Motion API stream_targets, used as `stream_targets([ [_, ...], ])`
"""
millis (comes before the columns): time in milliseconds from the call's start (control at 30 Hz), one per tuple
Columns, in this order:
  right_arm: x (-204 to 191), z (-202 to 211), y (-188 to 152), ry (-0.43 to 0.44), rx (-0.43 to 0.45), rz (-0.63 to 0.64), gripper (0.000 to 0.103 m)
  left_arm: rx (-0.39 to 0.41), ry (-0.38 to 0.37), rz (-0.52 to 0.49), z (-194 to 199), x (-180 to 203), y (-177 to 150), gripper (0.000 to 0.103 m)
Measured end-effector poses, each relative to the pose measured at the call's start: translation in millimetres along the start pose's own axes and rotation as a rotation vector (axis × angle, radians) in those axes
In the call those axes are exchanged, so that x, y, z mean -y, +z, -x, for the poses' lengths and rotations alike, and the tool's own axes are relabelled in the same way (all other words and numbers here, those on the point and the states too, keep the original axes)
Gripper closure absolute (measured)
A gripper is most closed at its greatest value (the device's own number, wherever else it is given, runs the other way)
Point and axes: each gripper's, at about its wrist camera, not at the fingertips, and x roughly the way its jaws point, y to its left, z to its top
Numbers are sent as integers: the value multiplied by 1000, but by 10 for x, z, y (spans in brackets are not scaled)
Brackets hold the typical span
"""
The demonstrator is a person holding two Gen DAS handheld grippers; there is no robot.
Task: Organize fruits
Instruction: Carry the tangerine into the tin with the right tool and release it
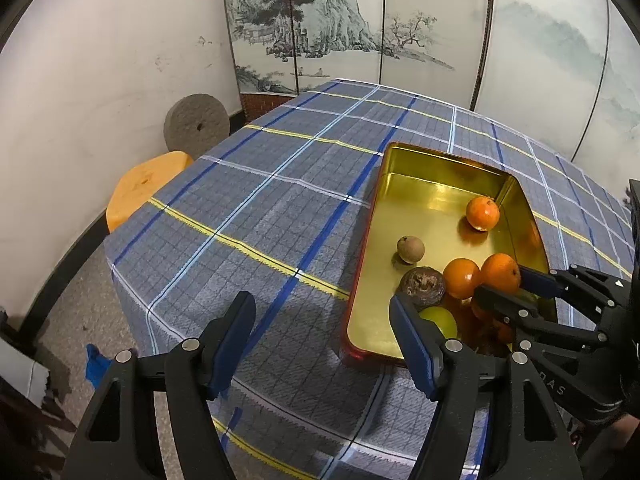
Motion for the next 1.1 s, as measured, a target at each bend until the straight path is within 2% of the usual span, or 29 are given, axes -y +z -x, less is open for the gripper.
stream_targets([
  [667,2,-49,15,-4,2,-5,67,-7,3,-11,-16,26,-29,32],
  [1000,1,-32,10,-9,9,-2,59,-5,7,-15,-16,48,-26,32],
  [1100,3,20,7,-8,19,-8,52,-2,10,-17,-14,52,-25,32],
])
